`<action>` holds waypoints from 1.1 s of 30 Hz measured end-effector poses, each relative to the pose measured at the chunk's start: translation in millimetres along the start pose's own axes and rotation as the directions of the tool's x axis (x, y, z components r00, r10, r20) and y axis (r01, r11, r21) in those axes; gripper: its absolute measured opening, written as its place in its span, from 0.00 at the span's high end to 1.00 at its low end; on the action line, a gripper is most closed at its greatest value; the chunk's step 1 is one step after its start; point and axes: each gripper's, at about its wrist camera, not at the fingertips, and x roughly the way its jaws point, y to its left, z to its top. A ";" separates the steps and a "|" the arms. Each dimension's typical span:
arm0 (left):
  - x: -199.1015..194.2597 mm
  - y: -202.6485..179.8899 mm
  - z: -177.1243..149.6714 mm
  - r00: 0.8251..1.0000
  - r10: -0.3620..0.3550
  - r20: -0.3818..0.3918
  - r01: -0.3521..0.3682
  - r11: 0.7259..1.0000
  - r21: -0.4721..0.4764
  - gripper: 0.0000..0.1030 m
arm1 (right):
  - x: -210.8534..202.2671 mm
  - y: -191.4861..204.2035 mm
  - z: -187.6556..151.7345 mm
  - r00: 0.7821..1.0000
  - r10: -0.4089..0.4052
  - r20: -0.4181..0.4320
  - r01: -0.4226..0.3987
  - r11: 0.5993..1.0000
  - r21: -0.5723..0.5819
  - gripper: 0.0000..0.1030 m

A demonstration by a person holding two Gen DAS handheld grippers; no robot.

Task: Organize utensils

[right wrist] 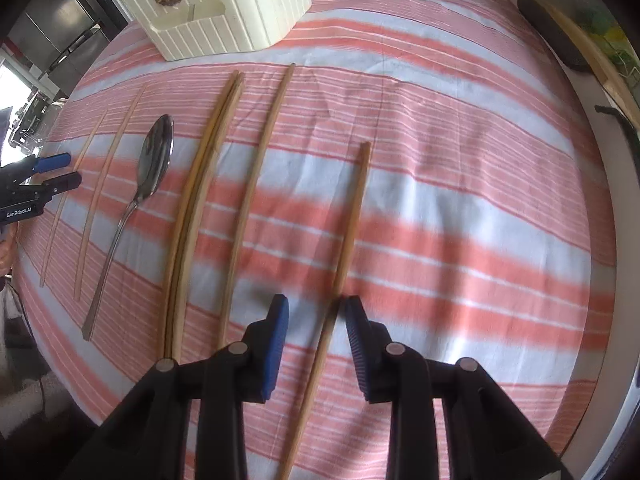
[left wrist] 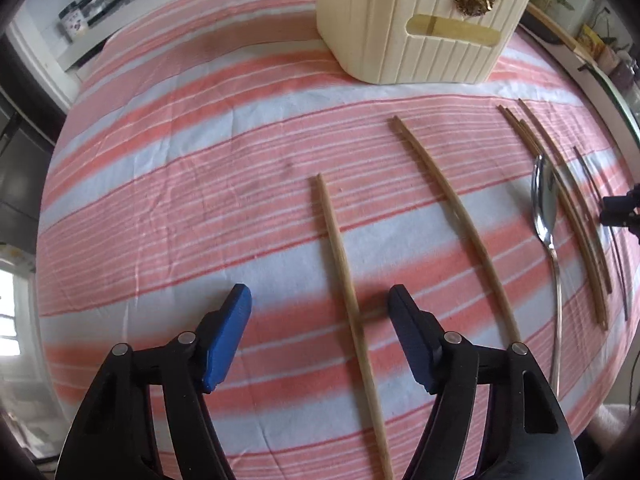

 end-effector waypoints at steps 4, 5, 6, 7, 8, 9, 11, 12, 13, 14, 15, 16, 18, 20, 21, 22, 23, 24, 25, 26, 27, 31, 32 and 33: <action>5.8 6.4 18.3 1.000 -0.005 -0.026 0.005 1.000 -0.005 0.46 | 6.8 -8.9 36.1 1.000 0.008 -0.018 -0.008 0.999 0.031 0.73; 5.7 6.6 21.0 1.000 -0.005 -0.025 0.005 1.000 -0.007 0.54 | 8.2 -10.0 42.7 1.000 0.008 -0.025 -0.007 0.999 0.035 0.75; 5.3 6.6 24.7 0.999 -0.027 -0.025 0.027 1.000 -0.008 0.75 | 8.9 -10.5 49.2 0.999 -0.002 -0.034 0.003 0.999 0.037 0.83; 5.3 6.7 27.6 0.999 -0.026 -0.023 0.026 1.000 -0.009 0.92 | 9.6 -11.1 55.1 0.999 -0.019 -0.038 0.020 0.999 0.032 0.89; 6.0 8.0 31.3 0.999 -0.028 -0.018 0.028 1.000 -0.010 0.93 | 10.9 -12.2 60.8 0.999 -0.022 -0.037 0.023 0.999 0.024 0.93; 6.1 10.3 33.8 0.999 -0.043 -0.009 0.043 0.999 -0.017 0.95 | 11.9 -12.6 66.2 0.999 -0.025 -0.029 0.026 1.000 0.016 0.94; -0.4 18.8 36.7 0.998 -0.047 0.032 0.049 0.998 -0.050 0.96 | 10.6 -14.5 75.0 0.999 -0.041 0.007 0.041 0.999 0.022 0.94; -7.6 23.5 36.4 0.997 -0.051 0.058 0.055 0.996 -0.069 0.96 | 6.6 -16.2 78.9 0.998 -0.049 0.041 0.048 0.998 0.033 0.94; -19.2 29.2 34.7 0.993 -0.065 0.097 0.074 0.993 -0.091 0.96 | 0.1 -15.9 81.1 0.995 -0.059 0.080 0.056 0.998 0.038 0.94; -31.7 33.5 32.0 0.989 -0.073 0.132 0.087 0.991 -0.106 0.96 | -8.8 -15.6 82.7 0.991 -0.062 0.121 0.058 0.998 0.041 0.94; -45.0 36.8 28.4 0.983 -0.074 0.169 0.094 0.989 -0.116 0.96 | -21.0 -14.8 82.6 0.984 -0.057 0.170 0.050 0.998 0.047 0.94; -61.9 39.8 23.2 0.974 -0.072 0.216 0.100 0.988 -0.121 0.96 | -34.6 -13.4 81.5 0.975 -0.048 0.217 0.038 0.998 0.050 0.94; -92.4 44.7 15.3 0.953 -0.069 0.294 0.110 0.986 -0.125 0.96 | -65.7 -6.6 75.4 0.951 -0.038 0.307 0.026 0.999 0.043 0.94; -124.9 45.2 7.4 0.923 -0.075 0.378 0.132 0.983 -0.127 0.96 | -99.3 3.5 62.6 0.916 -0.041 0.400 0.036 0.999 0.020 0.94; -138.5 46.3 2.6 0.908 -0.078 0.411 0.142 0.982 -0.127 0.96 | -114.6 7.2 49.5 0.897 -0.043 0.441 0.045 0.999 0.007 0.94; -151.2 48.2 -1.8 0.894 -0.081 0.441 0.152 0.980 -0.127 0.96 | -129.8 12.3 41.2 0.876 -0.043 0.480 0.051 0.999 -0.002 0.94; -162.9 49.0 -6.0 0.879 -0.083 0.470 0.162 0.978 -0.129 0.96 | -144.0 15.4 32.5 0.857 -0.038 0.515 0.051 0.999 -0.010 0.94; -173.1 47.1 -10.3 0.864 -0.085 0.496 0.171 0.976 -0.131 0.96 | -158.3 16.2 25.2 0.836 -0.029 0.548 0.046 0.999 -0.018 0.94; -182.0 45.8 -14.8 0.852 -0.086 0.517 0.178 0.975 -0.132 0.96 | -169.0 20.8 20.5 0.819 -0.026 0.573 0.047 0.999 -0.022 0.94; -189.9 46.5 -16.6 0.838 -0.083 0.539 0.182 0.974 -0.133 0.96 | -183.7 21.5 8.7 0.799 -0.026 0.601 0.050 0.998 -0.023 0.94; -194.2 46.3 -16.8 0.830 -0.078 0.552 0.181 0.974 -0.134 0.96 | -190.5 24.5 5.9 0.781 -0.023 0.624 0.052 0.998 -0.028 0.94; -212.1 41.7 -22.0 0.798 -0.048 0.601 0.160 0.978 -0.135 0.96 | -207.5 33.4 -6.9 0.720 -0.032 0.693 0.060 0.998 -0.017 0.94; -215.7 40.7 -21.4 0.794 -0.049 0.606 0.162 0.978 -0.133 0.96 | -211.9 34.6 -7.2 0.705 -0.031 0.709 0.060 0.998 -0.016 0.94; -218.4 39.8 -20.9 0.791 -0.050 0.609 0.162 0.978 -0.131 0.96 | -215.7 37.0 -11.1 0.694 -0.034 0.719 0.062 0.998 -0.013 0.94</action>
